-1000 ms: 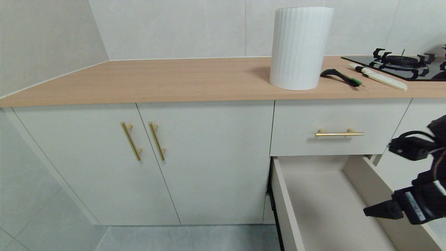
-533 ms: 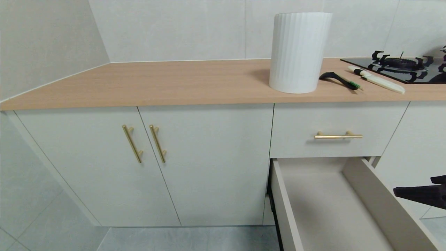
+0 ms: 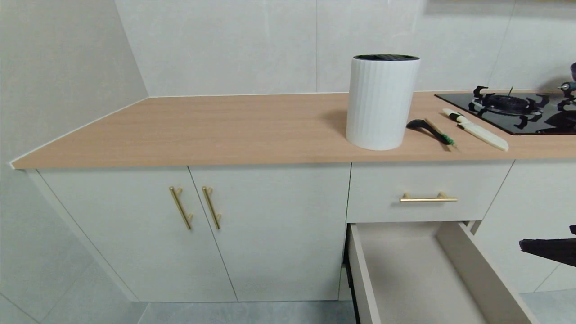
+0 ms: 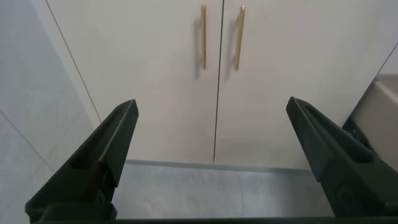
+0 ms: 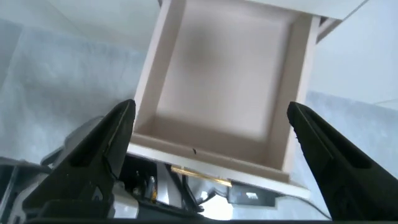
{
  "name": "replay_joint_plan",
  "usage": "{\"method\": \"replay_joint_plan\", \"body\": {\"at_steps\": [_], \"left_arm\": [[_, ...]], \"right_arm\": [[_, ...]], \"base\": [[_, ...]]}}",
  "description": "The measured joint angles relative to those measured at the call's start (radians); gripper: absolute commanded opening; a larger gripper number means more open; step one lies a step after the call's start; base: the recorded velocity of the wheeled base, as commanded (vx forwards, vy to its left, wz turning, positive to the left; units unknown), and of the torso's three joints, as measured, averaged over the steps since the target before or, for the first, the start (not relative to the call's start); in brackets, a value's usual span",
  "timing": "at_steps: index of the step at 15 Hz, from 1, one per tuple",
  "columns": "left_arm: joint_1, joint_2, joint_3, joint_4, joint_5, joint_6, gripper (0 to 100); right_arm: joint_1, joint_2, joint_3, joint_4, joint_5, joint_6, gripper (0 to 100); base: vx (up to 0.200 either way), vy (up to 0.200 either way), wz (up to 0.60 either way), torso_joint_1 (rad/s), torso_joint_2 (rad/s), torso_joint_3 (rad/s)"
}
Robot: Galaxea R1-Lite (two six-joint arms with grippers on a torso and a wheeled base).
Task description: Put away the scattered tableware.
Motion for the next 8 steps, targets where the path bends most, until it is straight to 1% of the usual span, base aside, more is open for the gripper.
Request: {"method": "replay_joint_plan", "body": {"at_steps": [6,8], "left_arm": [[0.0,0.0,0.0,0.001,0.0,0.0,100],[0.0,0.0,0.0,0.001,0.0,0.0,100]], "right_arm": [[0.0,0.011,-0.001,-0.018,-0.001,-0.005,100],[-0.008,0.031,-0.005,-0.063,-0.001,-0.004,100]], "base": [[0.0,0.0,0.0,0.158,-0.46,-0.317],[0.0,0.0,0.0,0.183,-0.49,-0.303]]}}
